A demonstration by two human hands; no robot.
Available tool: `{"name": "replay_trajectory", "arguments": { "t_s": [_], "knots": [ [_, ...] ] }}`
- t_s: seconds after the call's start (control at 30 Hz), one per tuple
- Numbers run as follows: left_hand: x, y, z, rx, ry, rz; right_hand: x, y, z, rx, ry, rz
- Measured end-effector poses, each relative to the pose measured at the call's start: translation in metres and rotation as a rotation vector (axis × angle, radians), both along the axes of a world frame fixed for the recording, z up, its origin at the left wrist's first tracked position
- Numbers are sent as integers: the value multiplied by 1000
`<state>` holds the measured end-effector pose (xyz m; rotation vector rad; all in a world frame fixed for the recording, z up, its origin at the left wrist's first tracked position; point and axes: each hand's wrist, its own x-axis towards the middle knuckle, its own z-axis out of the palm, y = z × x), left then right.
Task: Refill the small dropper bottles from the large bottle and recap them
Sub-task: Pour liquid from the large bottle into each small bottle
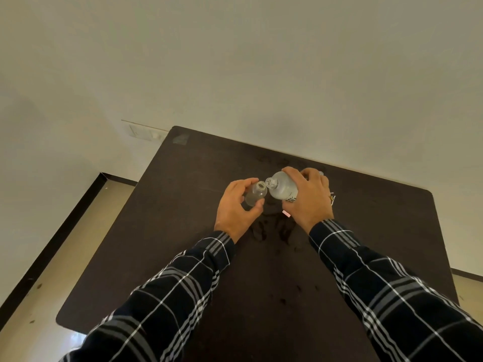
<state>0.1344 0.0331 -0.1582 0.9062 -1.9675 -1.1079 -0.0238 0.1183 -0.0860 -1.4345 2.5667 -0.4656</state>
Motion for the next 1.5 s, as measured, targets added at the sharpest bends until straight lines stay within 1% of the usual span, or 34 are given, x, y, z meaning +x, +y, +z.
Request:
{"name": "replay_trajectory", "arguments": {
  "t_s": [0.2,0.4,0.57,0.8,1.03,1.5],
  "knots": [
    [6,-2,1,43,6,-4,6,-4,12,59,131,18],
    [4,-1,0,37,-40,5,7,-2,14,67,81,-13],
    [2,1,1,53,-63,4,8,-2,14,76,90,4],
    [0,1,3,56,-89,8,4,-7,16,88,212,27],
    [-1,-1,6,41,-123,29,2,-12,17,103,288,43],
    [-6,-1,-2,73,-167,57,-2,-18,21,172,367,83]
  ]
}}
